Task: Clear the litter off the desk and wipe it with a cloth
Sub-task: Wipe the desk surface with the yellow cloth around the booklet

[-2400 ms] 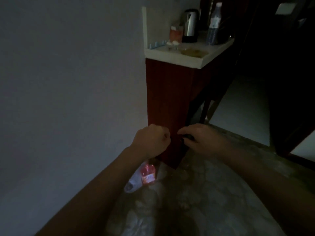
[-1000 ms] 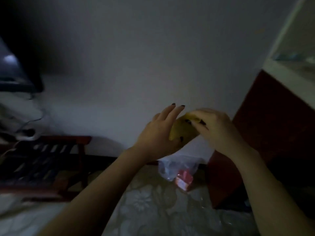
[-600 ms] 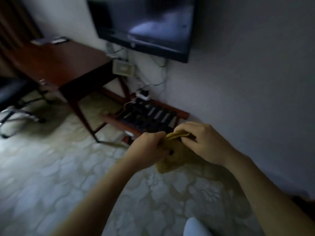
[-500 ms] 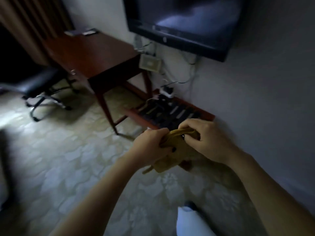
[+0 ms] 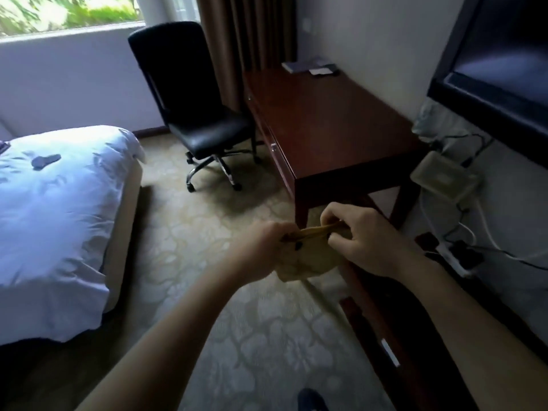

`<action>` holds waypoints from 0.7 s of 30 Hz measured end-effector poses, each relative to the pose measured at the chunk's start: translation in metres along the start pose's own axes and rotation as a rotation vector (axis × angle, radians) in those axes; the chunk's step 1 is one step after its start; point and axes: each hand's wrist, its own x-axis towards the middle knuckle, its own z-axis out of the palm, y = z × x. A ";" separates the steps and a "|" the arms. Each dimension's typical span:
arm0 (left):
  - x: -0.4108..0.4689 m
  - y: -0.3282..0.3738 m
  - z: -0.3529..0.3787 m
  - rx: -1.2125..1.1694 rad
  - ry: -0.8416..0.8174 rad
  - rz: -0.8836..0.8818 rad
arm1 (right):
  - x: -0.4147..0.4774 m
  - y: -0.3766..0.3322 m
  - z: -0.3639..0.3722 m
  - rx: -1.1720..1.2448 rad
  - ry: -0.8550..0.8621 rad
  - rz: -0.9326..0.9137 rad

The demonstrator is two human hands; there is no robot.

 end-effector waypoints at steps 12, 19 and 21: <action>0.173 -0.248 -0.111 -0.112 0.180 -0.178 | 0.351 0.018 0.085 -0.063 -0.208 -0.198; 0.327 -0.384 -0.208 -0.165 0.118 -0.079 | 0.553 0.042 0.090 -0.034 -0.155 -0.001; 0.372 -0.412 -0.227 -0.153 0.078 -0.052 | 0.597 0.052 0.088 -0.025 -0.139 0.048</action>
